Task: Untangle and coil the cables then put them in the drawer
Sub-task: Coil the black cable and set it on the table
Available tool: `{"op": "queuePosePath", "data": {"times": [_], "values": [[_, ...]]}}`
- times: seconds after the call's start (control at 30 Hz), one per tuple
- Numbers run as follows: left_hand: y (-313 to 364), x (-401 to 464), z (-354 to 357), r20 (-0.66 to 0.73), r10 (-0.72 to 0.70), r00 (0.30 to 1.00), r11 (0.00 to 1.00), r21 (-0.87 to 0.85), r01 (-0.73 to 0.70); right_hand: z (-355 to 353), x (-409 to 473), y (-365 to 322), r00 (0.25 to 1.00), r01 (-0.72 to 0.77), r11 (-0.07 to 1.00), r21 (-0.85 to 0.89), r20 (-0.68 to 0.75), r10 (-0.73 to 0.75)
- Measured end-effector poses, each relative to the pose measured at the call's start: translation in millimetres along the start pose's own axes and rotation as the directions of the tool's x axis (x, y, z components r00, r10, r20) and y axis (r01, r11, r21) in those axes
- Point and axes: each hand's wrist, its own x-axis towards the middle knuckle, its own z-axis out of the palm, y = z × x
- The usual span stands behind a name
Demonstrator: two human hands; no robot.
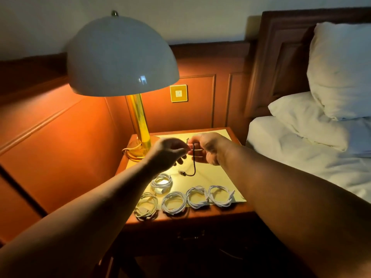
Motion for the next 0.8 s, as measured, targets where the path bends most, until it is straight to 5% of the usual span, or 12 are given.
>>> {"op": "queuePosePath", "data": {"times": [0.17,0.33,0.5,0.63,0.8], "values": [[-13,16,22,-0.097,-0.188,0.977,0.979,-0.097,0.179,-20,-17,-4,0.974,0.161,0.977,-0.138,-0.138,-0.18],[-17,40,59,-0.035,-0.23,0.973,0.971,-0.077,0.227,-48,-28,-4,0.947,0.286,0.941,-0.178,-0.095,-0.306],[-32,62,92,-0.022,-0.281,0.959,0.958,0.051,0.282,-74,-36,1,0.949,0.314,0.945,0.097,-0.058,-0.309],[-43,75,106,-0.039,-0.325,0.945,0.938,0.109,0.328,-95,-33,1,0.941,0.327,0.846,0.42,-0.067,-0.33],[-46,96,95,-0.11,-0.332,0.937,0.943,-0.002,0.333,-110,-29,5,0.941,0.322,0.734,0.598,-0.113,-0.32]]}}
